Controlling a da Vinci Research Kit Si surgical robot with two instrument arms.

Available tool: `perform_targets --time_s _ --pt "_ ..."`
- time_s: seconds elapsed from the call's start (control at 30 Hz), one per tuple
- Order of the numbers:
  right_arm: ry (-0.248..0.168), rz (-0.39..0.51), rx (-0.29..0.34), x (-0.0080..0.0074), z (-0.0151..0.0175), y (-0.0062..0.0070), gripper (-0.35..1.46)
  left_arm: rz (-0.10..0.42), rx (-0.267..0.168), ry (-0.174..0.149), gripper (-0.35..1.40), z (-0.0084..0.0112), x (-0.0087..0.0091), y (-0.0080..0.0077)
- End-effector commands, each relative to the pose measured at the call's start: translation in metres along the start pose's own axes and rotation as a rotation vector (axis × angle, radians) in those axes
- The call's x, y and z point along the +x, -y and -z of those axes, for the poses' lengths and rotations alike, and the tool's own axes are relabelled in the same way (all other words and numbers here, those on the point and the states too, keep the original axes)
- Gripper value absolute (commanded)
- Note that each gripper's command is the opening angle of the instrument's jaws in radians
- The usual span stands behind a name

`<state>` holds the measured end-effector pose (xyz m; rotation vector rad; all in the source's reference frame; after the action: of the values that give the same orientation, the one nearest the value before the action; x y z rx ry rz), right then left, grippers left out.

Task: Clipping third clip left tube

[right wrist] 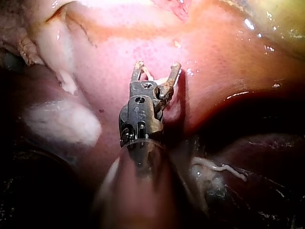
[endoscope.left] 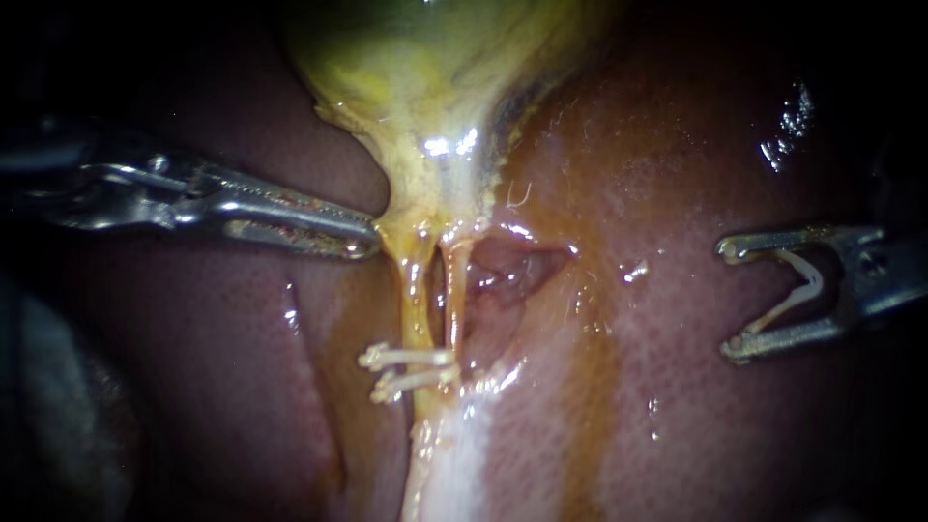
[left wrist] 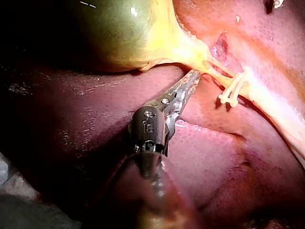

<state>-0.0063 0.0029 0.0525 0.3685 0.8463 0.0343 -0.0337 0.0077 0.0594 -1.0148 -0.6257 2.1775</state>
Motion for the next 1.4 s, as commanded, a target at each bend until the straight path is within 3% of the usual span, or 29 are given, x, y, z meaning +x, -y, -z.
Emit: perform_targets --time_s 0.03,0.23,0.5,0.63,0.73,0.93,1.03,1.13,1.4 --pt "0.0 0.0 0.0 0.0 0.0 0.0 0.5 0.0 0.0 0.0 -0.35 0.0 0.0 0.0" --pt "0.0 0.0 0.0 0.0 0.0 0.0 0.5 0.001 -0.013 0.003 -0.35 0.0016 0.0005 0.0002" --pt "0.0 0.0 0.0 0.0 0.0 0.0 0.5 0.015 0.019 -0.018 -0.35 0.0068 0.0027 0.0003" --pt "0.002 0.006 0.006 0.0001 0.0 0.0 0.5 0.015 0.024 -0.019 -0.35 0.0073 0.0026 0.0002" --pt "-0.023 -0.005 0.015 0.0005 -0.0001 0.0 0.5 0.016 0.026 -0.019 -0.35 0.0071 0.0026 0.0002" --pt "-0.122 -0.12 0.064 0.003 -0.0013 -0.0002 0.5 0.016 0.026 -0.02 -0.35 0.007 0.0026 0.0001" --pt "-0.155 -0.174 0.125 0.0047 -0.0026 0.0001 0.5 0.016 0.026 -0.02 -0.35 0.007 0.0026 0.0001" --pt "-0.179 -0.229 0.154 0.0068 -0.0041 0.0004 0.5 0.016 0.026 -0.02 -0.35 0.0071 0.0026 0.0001" --pt "-0.3 -0.352 0.197 0.0127 -0.0091 0.0003 0.49 0.016 0.026 -0.02 -0.35 0.0071 0.0026 0.0001"
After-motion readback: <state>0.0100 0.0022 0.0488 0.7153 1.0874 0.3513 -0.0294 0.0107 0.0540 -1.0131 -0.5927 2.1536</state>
